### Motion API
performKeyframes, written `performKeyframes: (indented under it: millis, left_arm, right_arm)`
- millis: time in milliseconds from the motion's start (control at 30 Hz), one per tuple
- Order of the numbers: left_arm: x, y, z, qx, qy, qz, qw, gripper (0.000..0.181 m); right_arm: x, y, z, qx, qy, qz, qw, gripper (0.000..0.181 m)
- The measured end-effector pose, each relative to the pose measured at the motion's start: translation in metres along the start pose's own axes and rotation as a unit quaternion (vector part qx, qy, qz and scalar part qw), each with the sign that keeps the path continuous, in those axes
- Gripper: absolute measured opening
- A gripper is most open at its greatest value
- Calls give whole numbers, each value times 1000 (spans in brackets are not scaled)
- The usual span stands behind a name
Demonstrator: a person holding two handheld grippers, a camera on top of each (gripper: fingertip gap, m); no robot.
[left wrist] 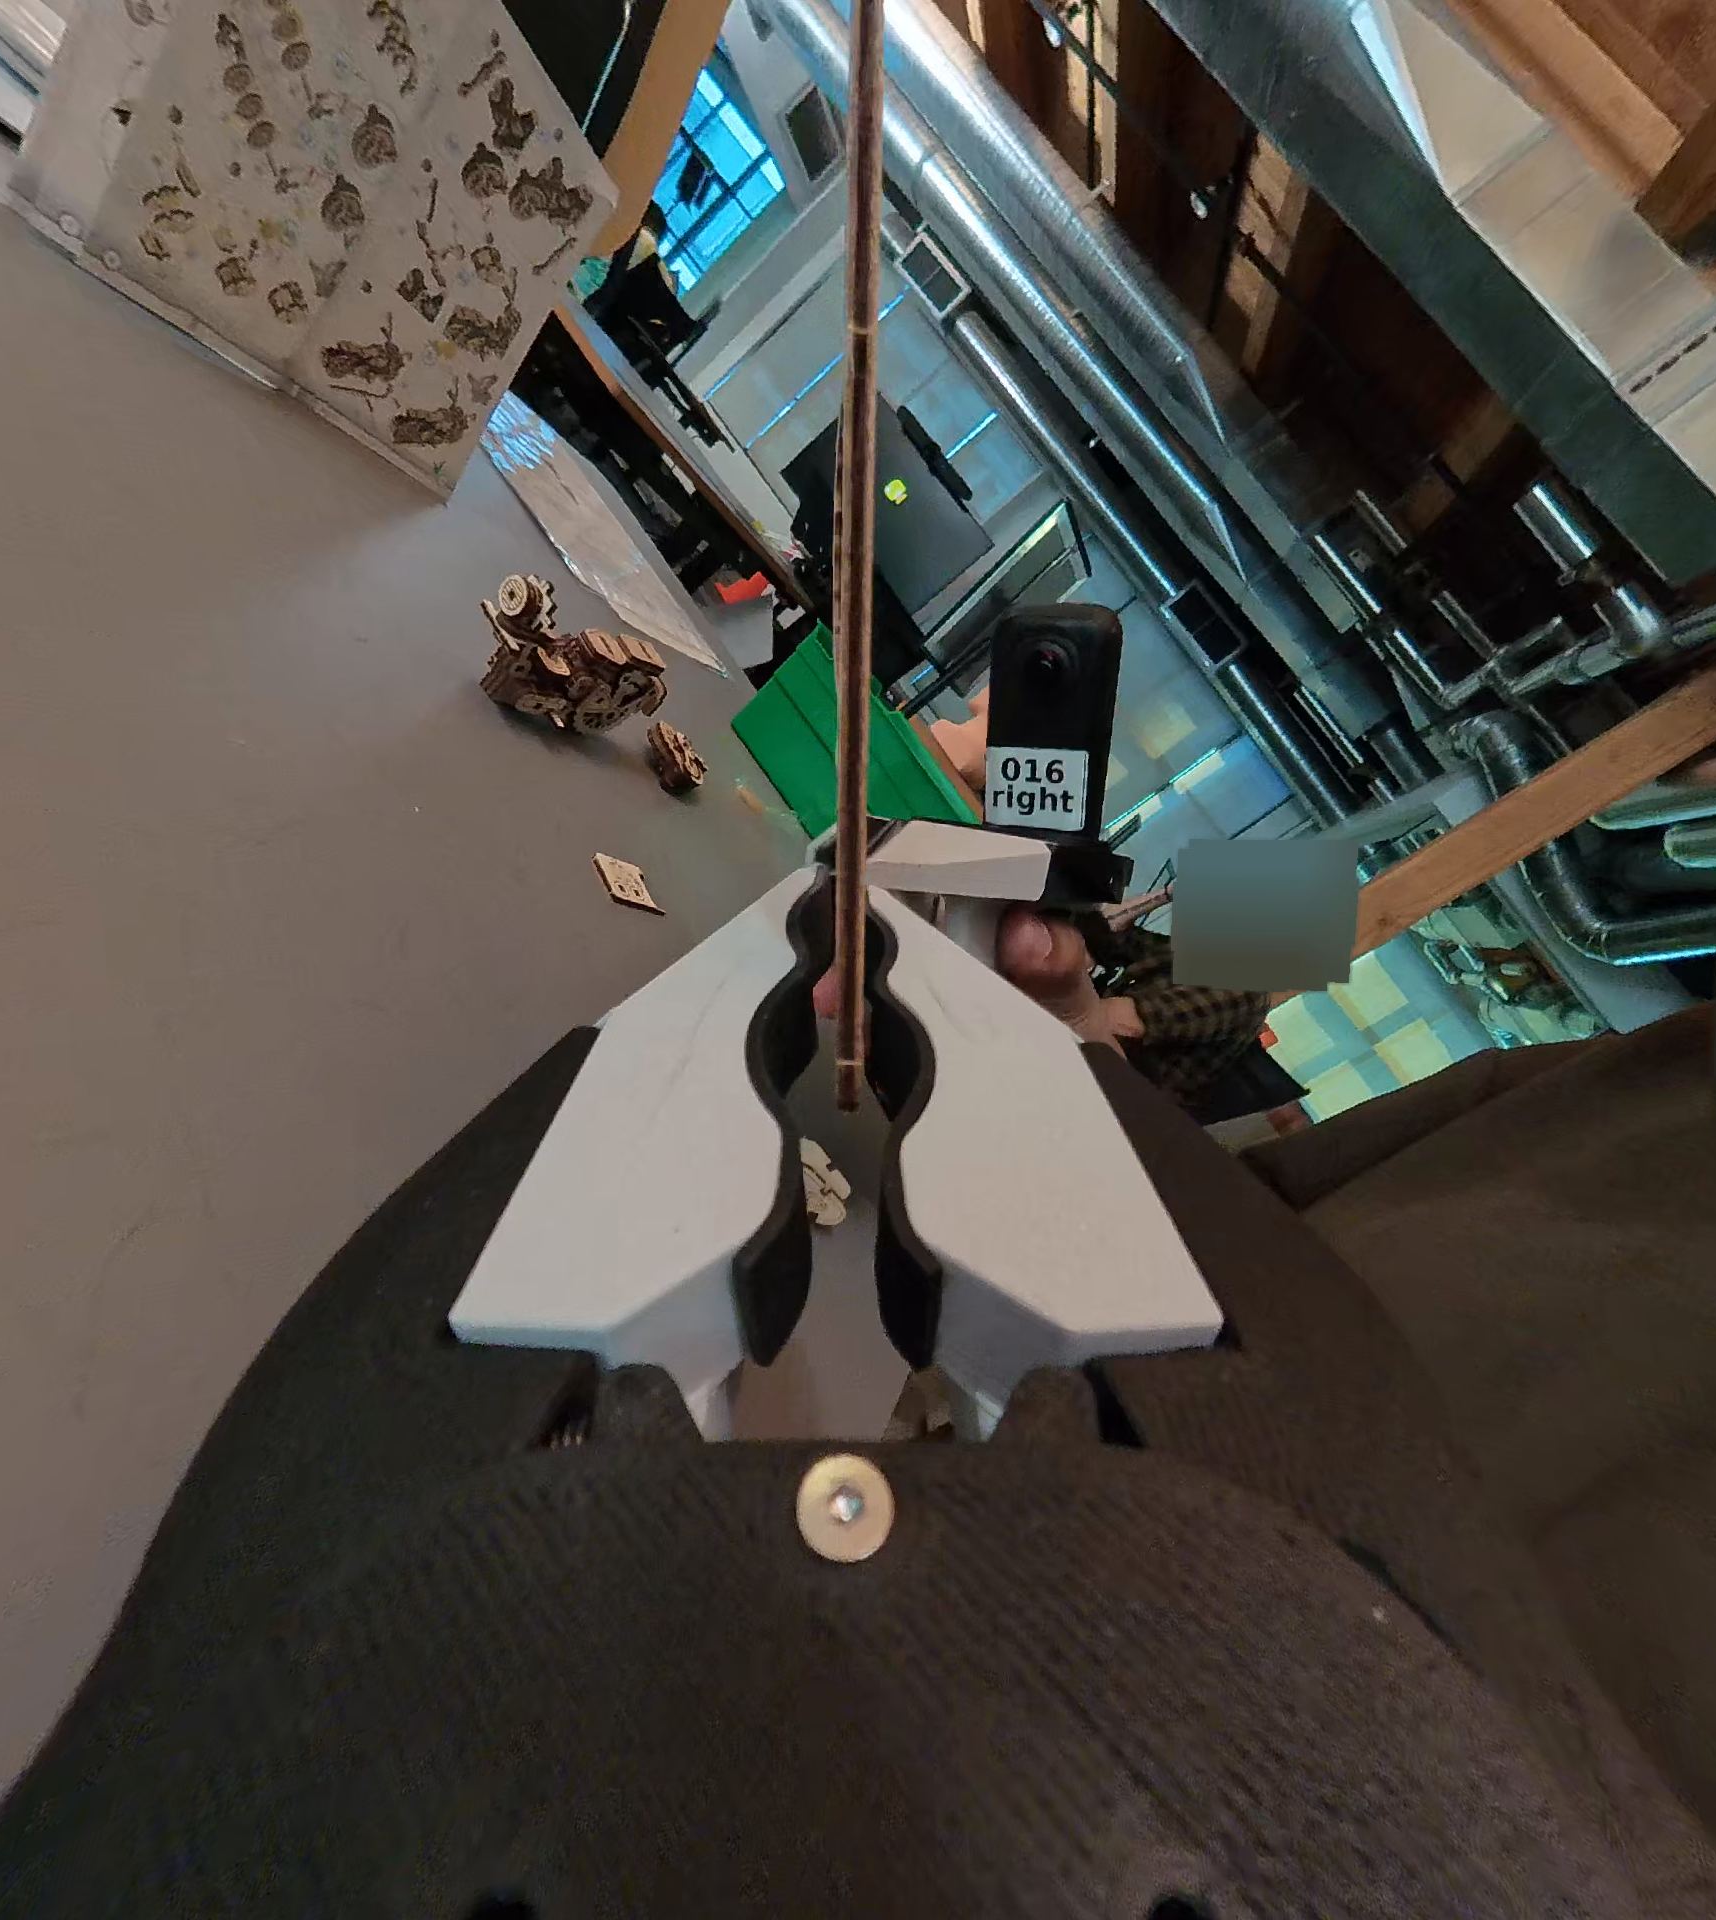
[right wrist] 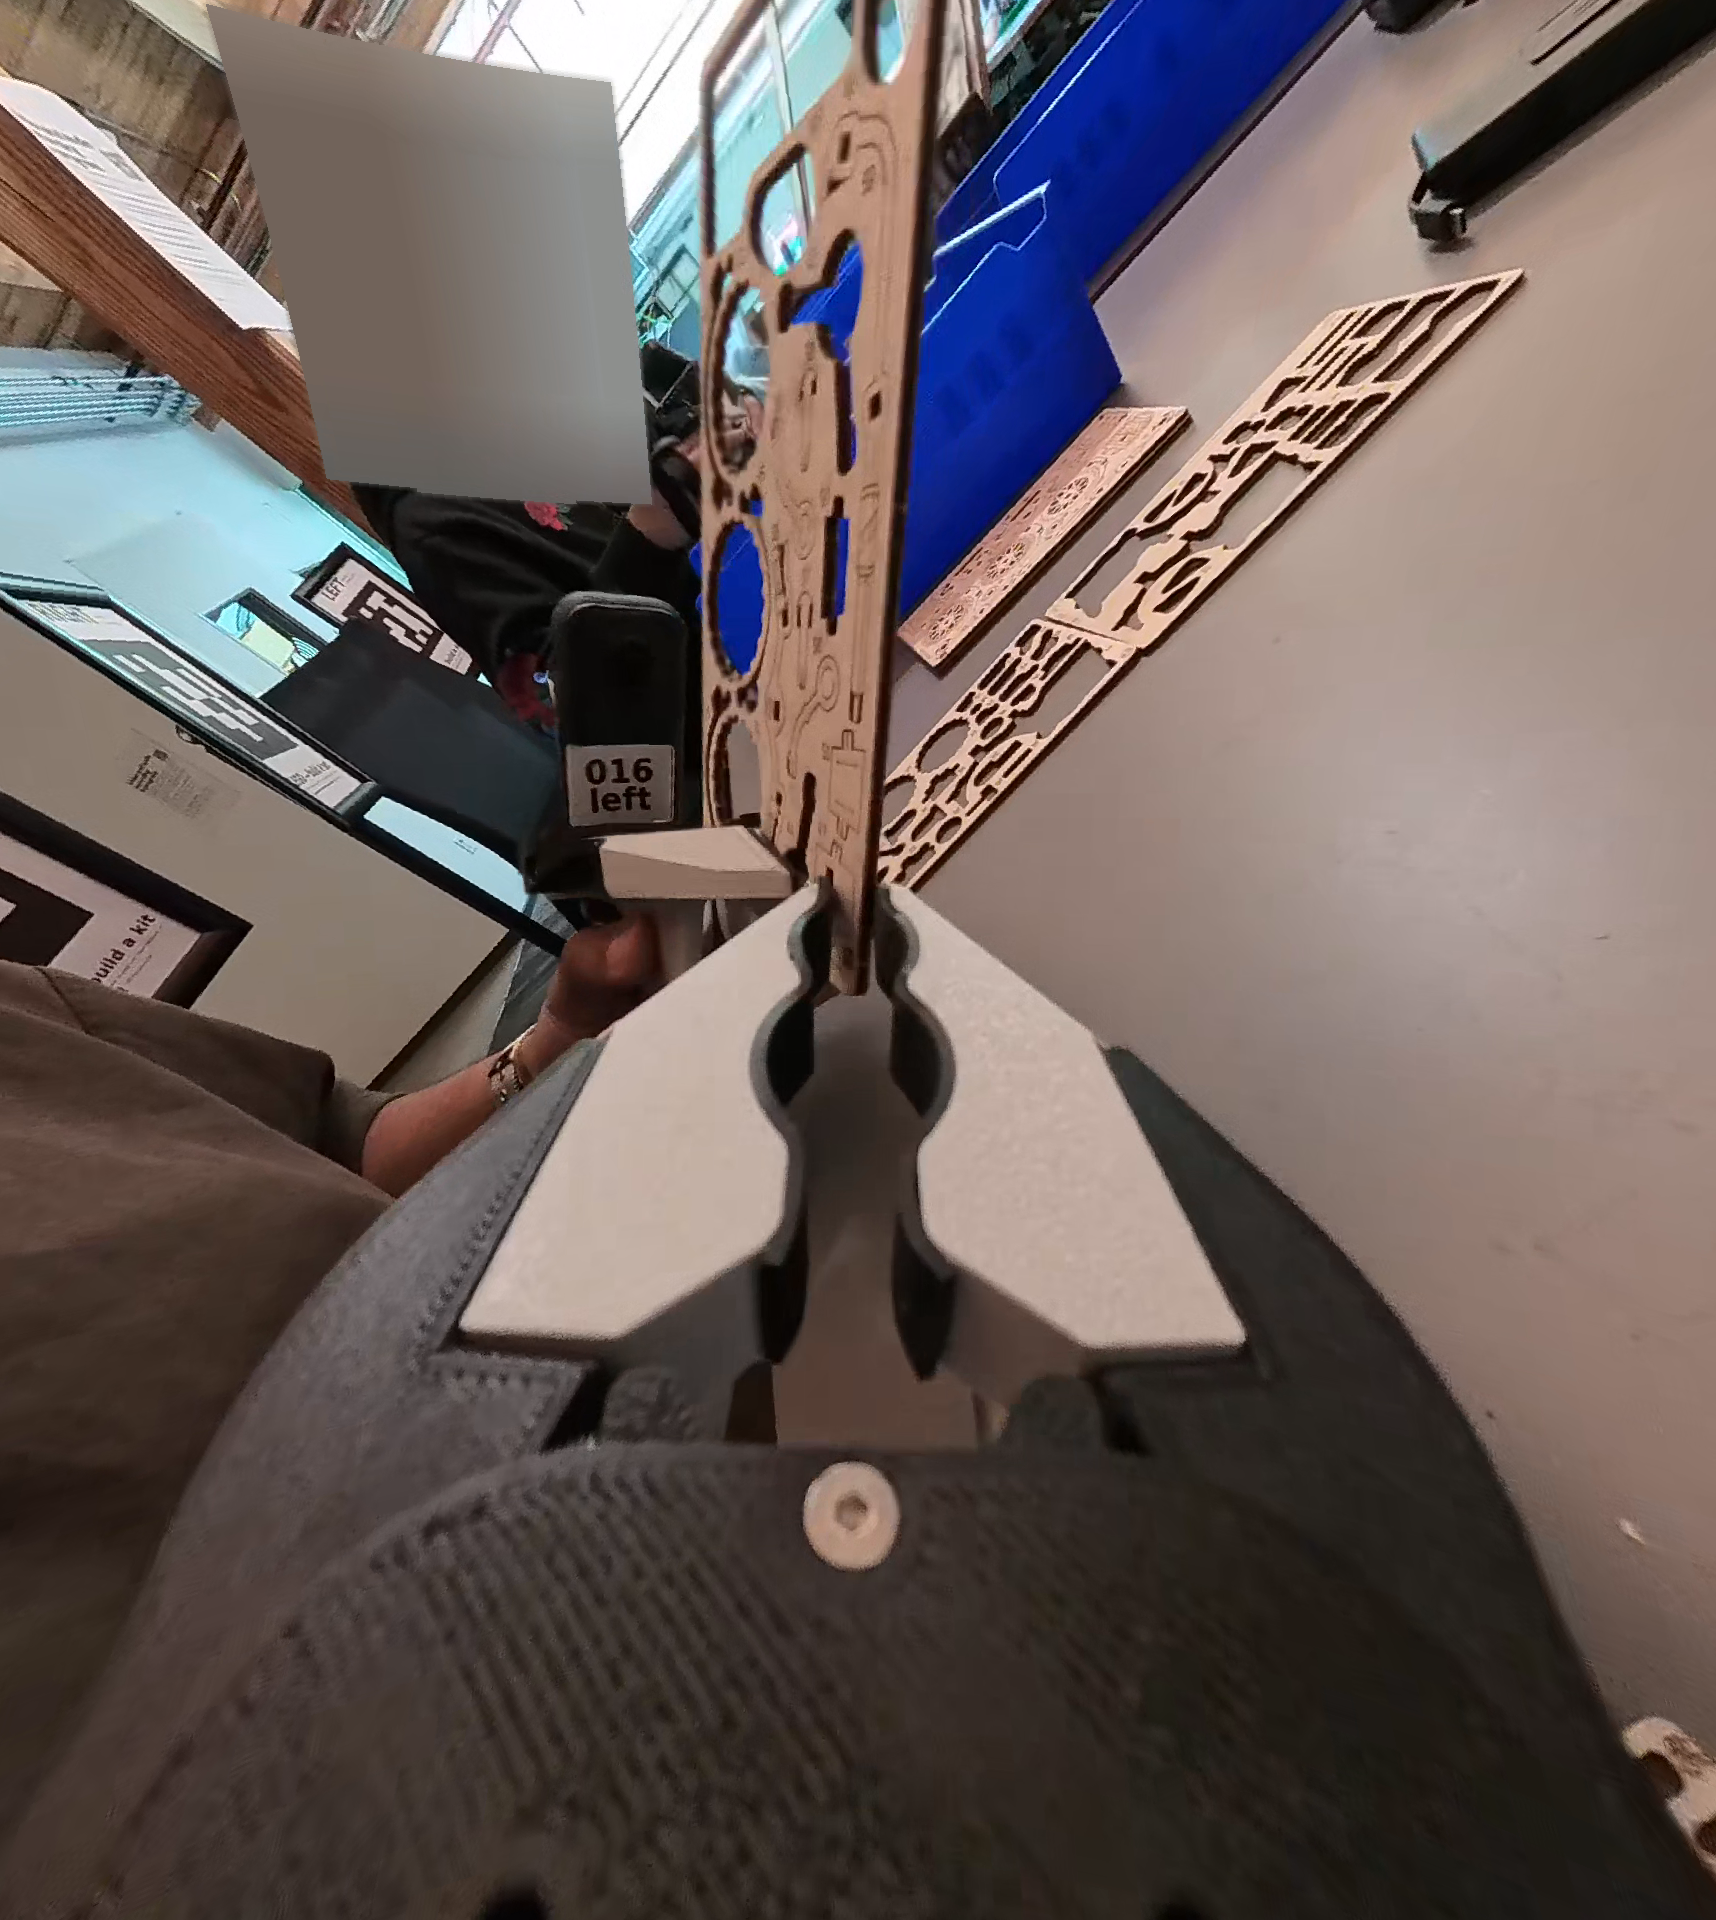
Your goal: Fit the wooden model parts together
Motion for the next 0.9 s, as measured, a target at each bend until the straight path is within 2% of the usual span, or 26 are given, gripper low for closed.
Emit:
performKeyframes:
  millis: [567,667,833,900]
  left_arm:
    - [1,-4,6,-32,-66,-68,995,0]
    - [-1,-10,6,-28,-52,-65,996,0]
    - [0,-27,-2,-29,-48,-42,998,0]
    - [0,-31,-5,-30,-44,-32,998,0]
  right_arm:
    - [6,-2,6,-23,-34,47,998,7]
    - [7,2,5,-20,-7,69,997,8]
    - [11,16,-6,-1,-7,60,998,9]
    - [15,19,-8,7,-20,53,998,17]
Point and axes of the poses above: each gripper's, where its closed fingertips meet, y back along the fingers, z out of its underside, x = y × z across the jaws, the point moved 10 cm from there along y, back along the fingers, and after that the axes turned 2 degrees about -x, right-handed, at the moved point
